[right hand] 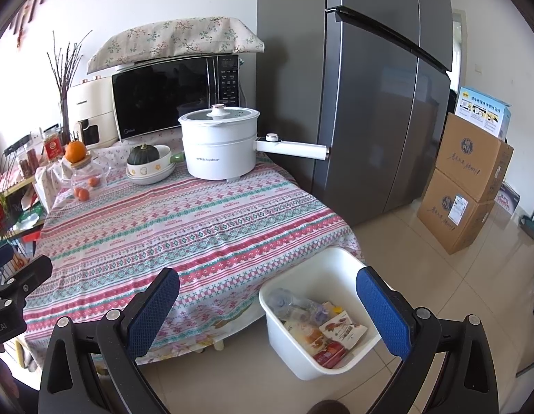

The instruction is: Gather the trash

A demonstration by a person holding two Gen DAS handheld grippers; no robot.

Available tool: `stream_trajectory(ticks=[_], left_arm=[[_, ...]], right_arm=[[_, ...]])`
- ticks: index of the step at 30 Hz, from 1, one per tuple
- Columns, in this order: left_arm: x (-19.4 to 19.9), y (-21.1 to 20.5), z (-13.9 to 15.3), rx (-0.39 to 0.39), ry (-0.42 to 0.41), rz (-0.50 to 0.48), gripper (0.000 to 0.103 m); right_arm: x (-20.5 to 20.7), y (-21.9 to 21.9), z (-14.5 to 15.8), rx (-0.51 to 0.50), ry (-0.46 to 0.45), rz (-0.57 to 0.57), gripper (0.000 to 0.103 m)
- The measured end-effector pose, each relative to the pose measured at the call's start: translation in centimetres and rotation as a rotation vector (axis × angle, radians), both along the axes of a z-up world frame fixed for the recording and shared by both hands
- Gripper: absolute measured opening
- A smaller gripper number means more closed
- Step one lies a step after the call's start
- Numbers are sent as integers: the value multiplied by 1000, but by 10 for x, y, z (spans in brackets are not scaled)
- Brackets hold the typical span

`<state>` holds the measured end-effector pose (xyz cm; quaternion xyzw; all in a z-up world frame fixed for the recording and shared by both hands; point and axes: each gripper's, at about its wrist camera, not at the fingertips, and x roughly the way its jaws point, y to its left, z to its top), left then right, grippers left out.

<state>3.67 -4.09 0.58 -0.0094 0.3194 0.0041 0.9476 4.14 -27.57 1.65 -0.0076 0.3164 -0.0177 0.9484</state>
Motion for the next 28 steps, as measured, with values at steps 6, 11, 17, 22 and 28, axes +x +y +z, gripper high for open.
stream_trajectory(ticks=[6,11,17,22,28], left_arm=[[1,0,-1,-3,7,0,102],[1,-1,-2,-6,11,-2,102],[0,0,-2,-15,14,0,102],[1,0,-4,-23,26,-3,102],[3,1,-7,-58,57,-11,102]], right_arm=[[-1,-1,0,2,-3,0,103],[-1,1,1,-4,-8,4,103],[-2,3,3,-9,-20,7,103],[-2,3,3,-13,-22,7,103],[-3,3,3,-13,-25,9,103]])
